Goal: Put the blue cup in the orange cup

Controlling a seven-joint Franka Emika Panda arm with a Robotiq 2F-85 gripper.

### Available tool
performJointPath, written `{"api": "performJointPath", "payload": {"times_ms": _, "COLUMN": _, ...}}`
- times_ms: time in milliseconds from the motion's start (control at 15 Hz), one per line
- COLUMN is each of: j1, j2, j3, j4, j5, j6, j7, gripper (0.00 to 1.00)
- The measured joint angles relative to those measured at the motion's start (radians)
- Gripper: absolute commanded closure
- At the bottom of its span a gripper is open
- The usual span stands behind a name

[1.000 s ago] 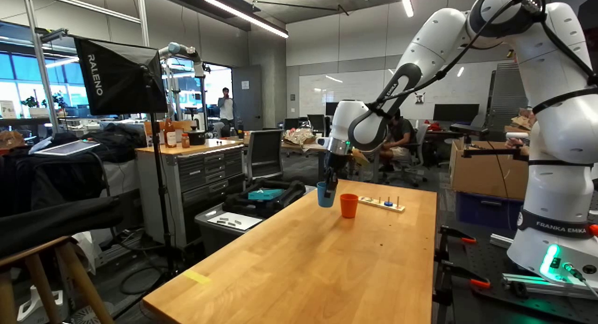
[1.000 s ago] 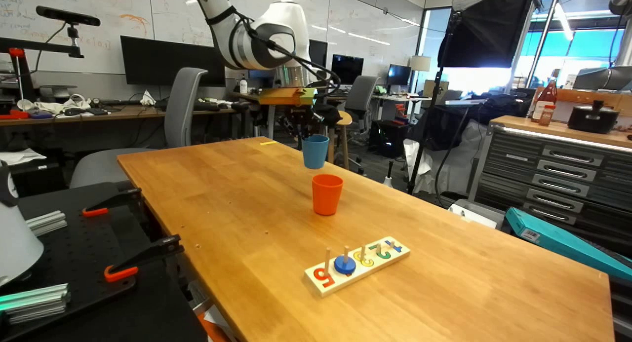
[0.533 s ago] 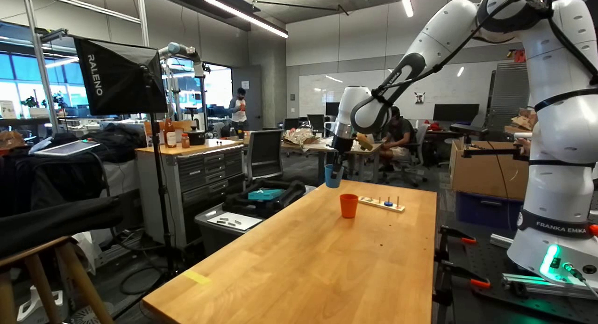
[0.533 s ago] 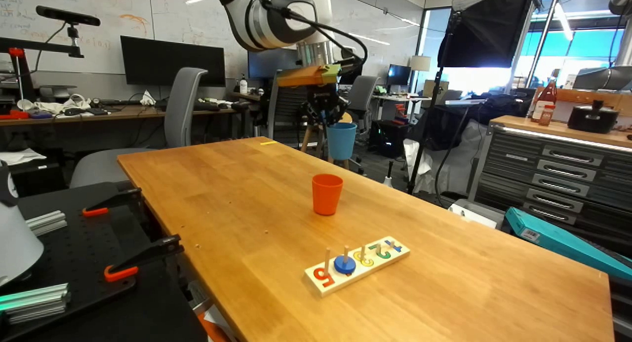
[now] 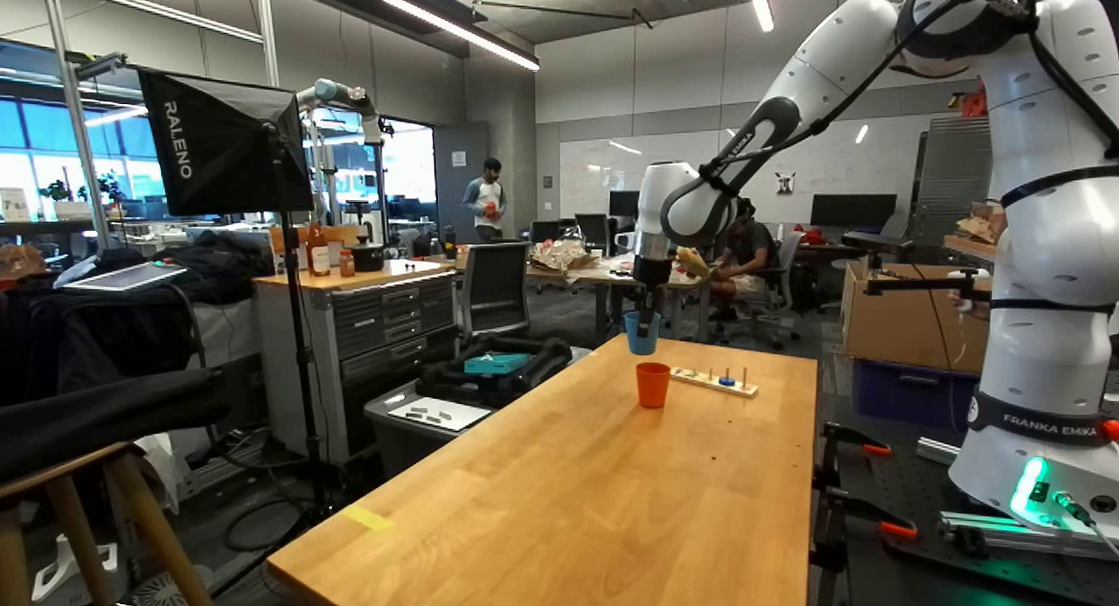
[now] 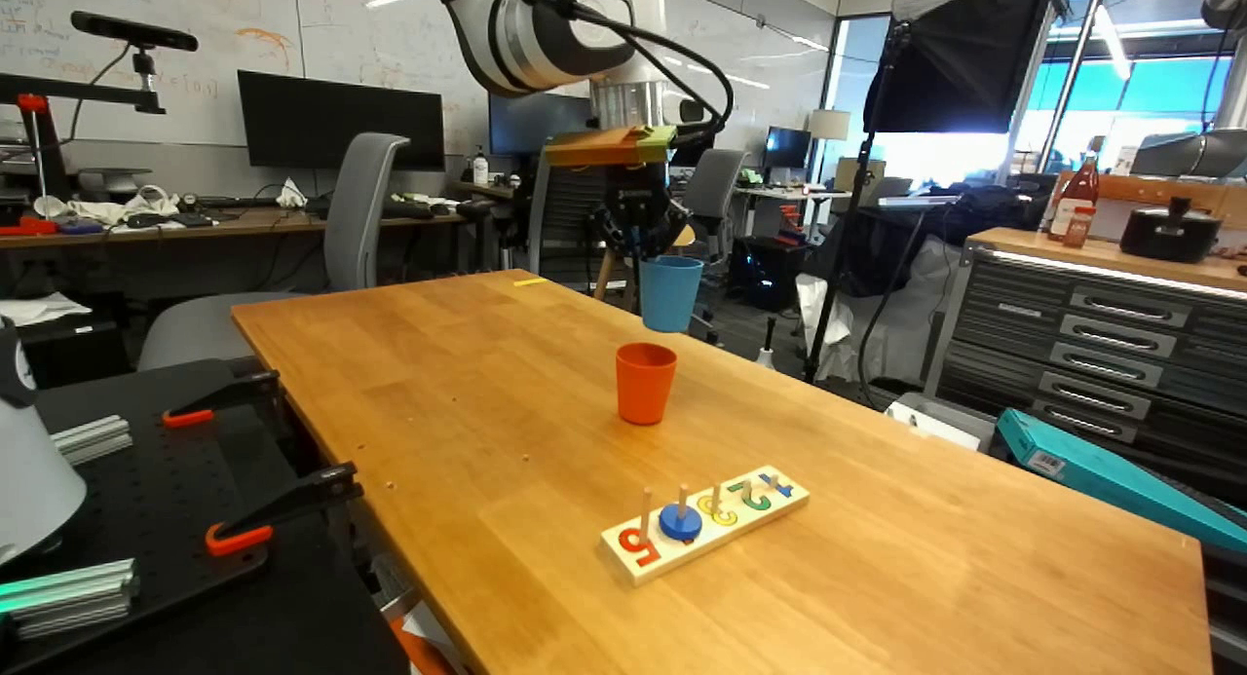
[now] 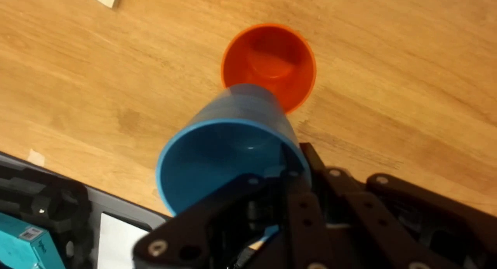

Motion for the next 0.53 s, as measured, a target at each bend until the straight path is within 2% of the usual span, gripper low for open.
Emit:
{"api": "performJointPath", "payload": {"times_ms": 333, "j1": 0.0, "j2": 0.017, "j3": -0.002, "j4": -0.018, "j5": -0.007, "j6": -0.021, "j7": 0.001, "gripper": 0.94}}
{"api": "performJointPath", "payload": {"times_ms": 467, "j1": 0.0, "j2": 0.026, "j3": -0.002, "j4": -0.021, "j5": -0.007, "j6": -0.021, "j7": 0.001, "gripper": 0.69}}
{"api": "performJointPath", "payload": {"times_ms": 533, "j1": 0.0, "j2": 0.029, "j3": -0.002, "j4": -0.023, "j5": -0.007, "j6": -0.021, "j7": 0.001, "gripper": 0.64}}
